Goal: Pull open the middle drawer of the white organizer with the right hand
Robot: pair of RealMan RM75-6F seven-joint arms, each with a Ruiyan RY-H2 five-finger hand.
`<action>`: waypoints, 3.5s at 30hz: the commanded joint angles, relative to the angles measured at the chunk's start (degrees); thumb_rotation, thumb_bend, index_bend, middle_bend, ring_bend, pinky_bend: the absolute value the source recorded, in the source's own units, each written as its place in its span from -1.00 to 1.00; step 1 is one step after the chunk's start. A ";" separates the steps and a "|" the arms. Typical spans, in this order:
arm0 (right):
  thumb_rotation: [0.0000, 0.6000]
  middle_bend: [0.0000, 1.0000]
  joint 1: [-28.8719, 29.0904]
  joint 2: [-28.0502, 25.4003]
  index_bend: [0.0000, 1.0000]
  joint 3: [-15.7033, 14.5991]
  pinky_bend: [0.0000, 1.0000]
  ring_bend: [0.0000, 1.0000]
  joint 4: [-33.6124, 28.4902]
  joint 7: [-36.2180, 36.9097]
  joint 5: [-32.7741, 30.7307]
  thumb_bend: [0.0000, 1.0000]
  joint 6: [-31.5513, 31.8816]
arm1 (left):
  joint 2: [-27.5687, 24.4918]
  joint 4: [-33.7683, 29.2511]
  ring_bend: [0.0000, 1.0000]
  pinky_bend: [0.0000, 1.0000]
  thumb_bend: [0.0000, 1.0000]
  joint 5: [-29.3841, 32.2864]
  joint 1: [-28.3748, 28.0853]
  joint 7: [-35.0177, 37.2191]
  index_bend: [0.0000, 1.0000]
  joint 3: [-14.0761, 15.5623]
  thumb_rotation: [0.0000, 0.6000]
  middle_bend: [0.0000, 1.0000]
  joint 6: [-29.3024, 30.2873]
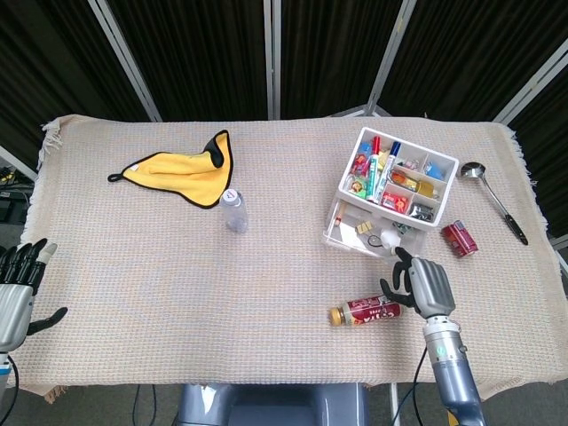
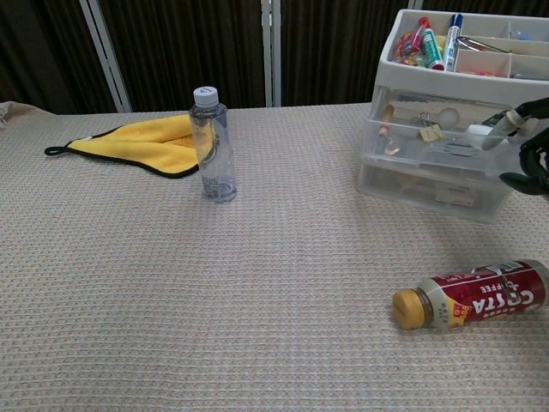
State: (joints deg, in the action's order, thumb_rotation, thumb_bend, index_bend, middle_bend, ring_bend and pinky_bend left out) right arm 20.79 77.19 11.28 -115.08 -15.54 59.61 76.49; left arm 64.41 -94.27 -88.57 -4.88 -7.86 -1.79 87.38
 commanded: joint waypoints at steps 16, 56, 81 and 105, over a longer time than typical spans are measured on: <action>1.00 0.38 -1.39 2.43 -0.07 -3.56 0.26 0.51 -1.50 -3.82 4.16 -0.41 2.22 | -0.16 0.04 -1.00 -1.00 -0.74 0.05 0.08 0.43 -1.00 -0.07 1.00 -1.00 0.09; 1.00 0.41 -4.30 2.27 -0.59 -6.19 0.26 0.53 -4.17 -4.81 12.08 -0.64 4.39 | -0.24 -0.01 -1.00 -1.00 -0.74 0.00 0.42 0.51 -1.00 -0.25 1.00 -1.00 0.82; 1.00 0.40 -1.78 -8.65 -0.73 1.84 0.26 0.53 -14.45 -17.04 6.45 -1.00 7.05 | -0.16 -0.09 -1.00 -1.00 -0.74 0.13 0.88 0.41 -1.00 -0.61 1.00 -1.00 1.77; 1.00 1.00 4.50 -10.49 -0.06 4.29 0.45 1.00 -7.36 -21.81 5.38 -1.00 3.26 | -0.42 -0.01 -1.00 -1.00 -0.75 0.10 1.22 1.46 -1.00 -0.87 1.00 -1.00 2.39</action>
State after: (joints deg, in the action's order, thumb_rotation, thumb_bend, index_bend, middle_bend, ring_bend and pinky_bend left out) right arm 24.35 67.39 15.37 -123.48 -36.60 64.79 81.05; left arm 63.98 -94.28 -88.46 -3.66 -6.40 -2.67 89.77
